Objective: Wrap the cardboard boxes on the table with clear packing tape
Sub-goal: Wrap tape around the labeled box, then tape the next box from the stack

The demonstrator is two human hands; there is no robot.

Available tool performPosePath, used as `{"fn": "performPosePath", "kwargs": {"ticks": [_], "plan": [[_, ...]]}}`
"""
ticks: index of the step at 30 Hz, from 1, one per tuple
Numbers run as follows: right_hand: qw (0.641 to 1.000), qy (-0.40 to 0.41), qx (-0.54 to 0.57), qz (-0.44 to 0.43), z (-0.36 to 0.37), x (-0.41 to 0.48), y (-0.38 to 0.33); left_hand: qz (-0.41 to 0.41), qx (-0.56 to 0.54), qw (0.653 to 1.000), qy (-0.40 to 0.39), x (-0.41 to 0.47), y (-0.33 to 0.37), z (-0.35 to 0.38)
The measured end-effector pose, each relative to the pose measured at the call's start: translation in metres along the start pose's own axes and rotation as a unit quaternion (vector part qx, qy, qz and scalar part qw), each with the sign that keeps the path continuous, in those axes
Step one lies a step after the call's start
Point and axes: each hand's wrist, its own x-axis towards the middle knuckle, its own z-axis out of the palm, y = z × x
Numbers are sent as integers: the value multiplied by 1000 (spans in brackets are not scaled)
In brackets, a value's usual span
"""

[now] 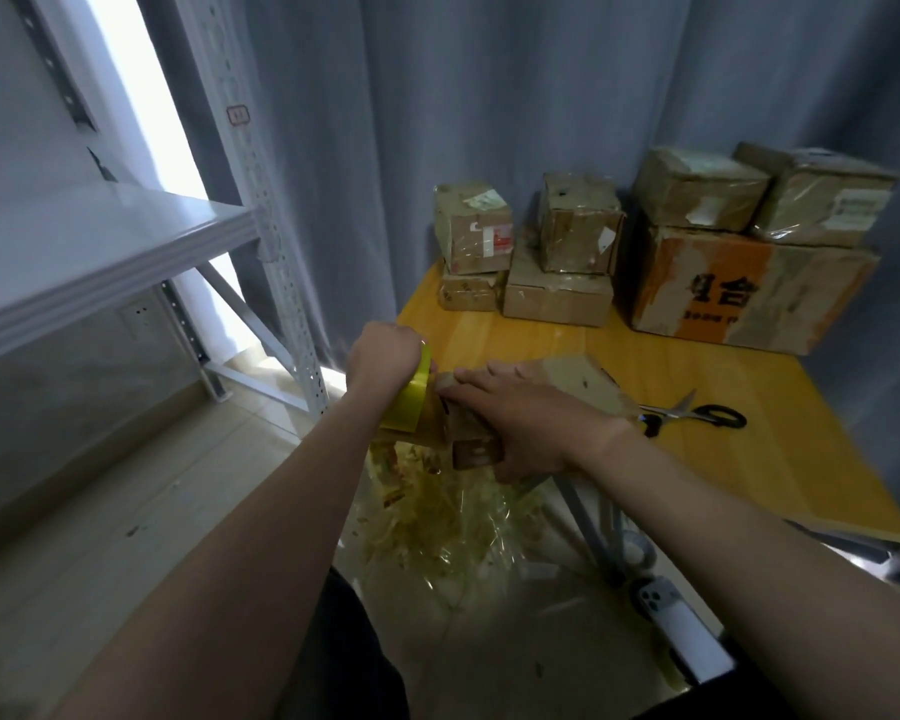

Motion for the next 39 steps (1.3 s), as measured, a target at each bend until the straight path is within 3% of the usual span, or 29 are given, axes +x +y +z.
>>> {"fn": "performPosePath", "kwargs": {"ticks": [6, 13, 16, 21, 26, 33, 36, 39], "plan": [[990, 127, -44, 37, -39, -24, -10, -69, -89, 993, 26, -23, 15, -5], [930, 321, -88, 155, -58, -61, 20, -46, -190, 980, -36, -46, 41, -2], [903, 376, 46, 203, -68, -74, 39, -54, -213, 973, -68, -27, 39, 16], [833, 487, 211, 154, -89, -75, 62, -46, -242, 963, -113, 8, 39, 42], [788, 525, 268, 180, -103, -34, 94, -21, -229, 966, -122, 2, 69, 39], [719, 563, 352, 205, -125, 47, 160, -2, -222, 951, -217, 34, 98, 59], [728, 549, 335, 236, -123, 70, 180, 3, -201, 950, -240, 43, 106, 65], [772, 493, 298, 269, -119, 78, 198, 1, -195, 948, -251, 51, 105, 71]]}}
